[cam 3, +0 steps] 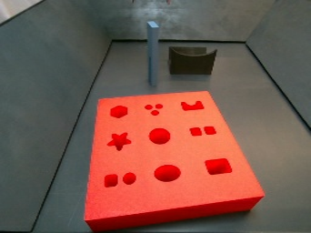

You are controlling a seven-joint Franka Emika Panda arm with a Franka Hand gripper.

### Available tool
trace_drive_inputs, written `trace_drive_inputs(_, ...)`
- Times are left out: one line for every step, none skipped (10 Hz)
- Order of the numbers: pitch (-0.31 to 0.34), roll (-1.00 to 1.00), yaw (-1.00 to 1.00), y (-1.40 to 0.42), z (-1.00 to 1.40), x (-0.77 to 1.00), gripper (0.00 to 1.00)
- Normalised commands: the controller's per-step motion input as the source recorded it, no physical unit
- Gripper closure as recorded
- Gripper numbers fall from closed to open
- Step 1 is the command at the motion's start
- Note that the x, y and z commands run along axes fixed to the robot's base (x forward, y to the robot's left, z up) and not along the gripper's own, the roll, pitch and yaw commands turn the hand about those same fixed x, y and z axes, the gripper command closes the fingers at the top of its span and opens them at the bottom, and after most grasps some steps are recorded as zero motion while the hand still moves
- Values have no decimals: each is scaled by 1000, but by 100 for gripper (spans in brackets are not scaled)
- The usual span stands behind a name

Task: Pick up the double-square object. Move up. Move to above the board. Insert the double-square object.
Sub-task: Pick up the double-square object.

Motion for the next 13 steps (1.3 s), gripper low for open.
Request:
trace_drive_inputs(0, -121, 397, -591, -357, 263, 0)
trace_drive_inputs(0, -146, 409, -569, -383, 251, 0)
trace_drive_inputs(10, -166, 506, -489, -411, 126, 0)
trace_drive_inputs(74, -167, 523, -451, -317, 11, 0)
trace_drive_inputs(70, -203, 460, -383, -286, -20, 0)
trace_drive_inputs(60, -216, 431, -331, -294, -129, 0)
trace_drive_inputs(0, -220, 406, -326, -340, -89, 0)
trace_drive_inputs(0, -101, 314, -334, -320, -14, 0)
trace_drive_inputs(0, -27, 317, -380, -263, -11, 0)
trace_drive_inputs(0, 0, 337, -360, -169, -17, 0)
trace_drive_inputs(7, 219, 346, -309, 0, -20, 0)
trace_drive_inputs(36, 367, 271, -254, 0, 0, 0)
trace_drive_inputs(36, 417, 237, -177, 0, -20, 0)
